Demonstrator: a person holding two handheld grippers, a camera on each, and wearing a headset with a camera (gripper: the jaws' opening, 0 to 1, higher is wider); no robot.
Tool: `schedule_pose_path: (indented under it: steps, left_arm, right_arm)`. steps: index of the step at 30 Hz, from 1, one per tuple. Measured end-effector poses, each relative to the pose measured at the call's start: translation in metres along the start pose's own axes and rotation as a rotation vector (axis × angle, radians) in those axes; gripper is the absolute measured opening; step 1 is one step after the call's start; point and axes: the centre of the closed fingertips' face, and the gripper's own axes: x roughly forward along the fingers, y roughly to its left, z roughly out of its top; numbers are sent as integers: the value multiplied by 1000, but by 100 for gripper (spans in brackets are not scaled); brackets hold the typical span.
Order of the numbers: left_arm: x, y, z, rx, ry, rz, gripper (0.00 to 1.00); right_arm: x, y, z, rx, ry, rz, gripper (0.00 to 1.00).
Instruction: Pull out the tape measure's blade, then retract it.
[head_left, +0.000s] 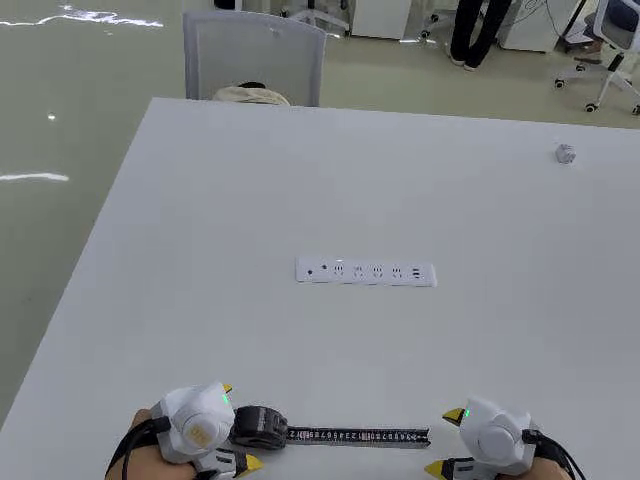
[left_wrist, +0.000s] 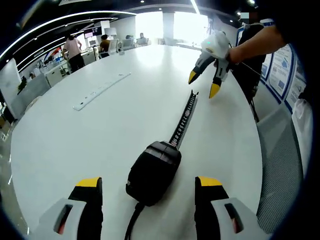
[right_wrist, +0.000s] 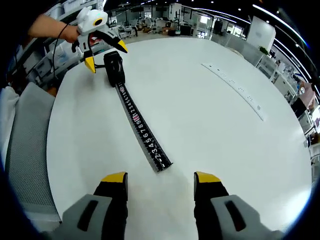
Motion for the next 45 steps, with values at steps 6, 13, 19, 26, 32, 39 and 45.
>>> schedule_pose_path:
  steps: [6, 13, 19, 26, 32, 39, 45]
  left_arm:
    - [-4, 1, -11, -38, 29, 59, 75]
    - [-15, -2, -14, -122, 1, 111, 80]
    - [-26, -3, -19, -193, -14, 163, 82]
    - [-38, -7, -24, -282, -26, 224, 85]
    - [-48, -12, -25, -360, -47, 267, 92]
    - [-61, -21, -28, -407, -63, 296, 94]
    - [-71, -29, -29, -439, -71, 313, 96]
  right_arm:
    - [-6, 5, 1, 68, -33, -24, 58]
    - [-13, 15, 3, 152, -86, -49, 63]
    - [-20, 25, 5, 216, -118, -67, 68]
    - [-25, 38, 7, 260, -130, -78, 75]
    - [-31, 49, 11, 288, -148, -80, 79]
    - [-40, 59, 19, 325, -174, -91, 82]
    - [-44, 69, 23, 343, -187, -106, 90]
